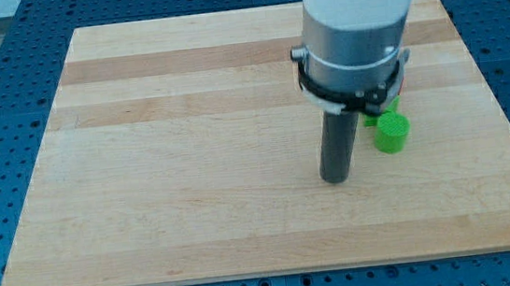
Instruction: Separate the green blocks and red blocks from the vertical line of blocks
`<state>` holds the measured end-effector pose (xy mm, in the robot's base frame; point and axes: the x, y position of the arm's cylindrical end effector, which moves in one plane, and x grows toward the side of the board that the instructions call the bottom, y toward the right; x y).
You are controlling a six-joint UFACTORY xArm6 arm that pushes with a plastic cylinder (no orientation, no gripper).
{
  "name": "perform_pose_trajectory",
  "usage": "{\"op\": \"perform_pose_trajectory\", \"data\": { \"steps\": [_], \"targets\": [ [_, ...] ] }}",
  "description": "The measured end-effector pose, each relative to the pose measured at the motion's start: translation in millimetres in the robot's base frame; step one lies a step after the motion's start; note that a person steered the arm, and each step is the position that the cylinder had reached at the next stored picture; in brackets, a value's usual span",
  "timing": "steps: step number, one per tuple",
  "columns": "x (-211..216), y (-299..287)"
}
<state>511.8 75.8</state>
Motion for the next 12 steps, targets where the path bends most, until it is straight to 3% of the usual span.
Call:
{"op": "perform_pose_trajectory", "data": {
  "steps": [1, 2, 3, 5, 6, 7, 8, 9, 10, 12],
  "targets": [
    [-27, 4],
    [-33, 80],
    [-30, 71],
    [-77, -19],
    [-61, 59],
    [-61, 73],
    [-67, -5],
    [-130, -9],
    [-156, 13],
    [-136, 100]
  ]
}}
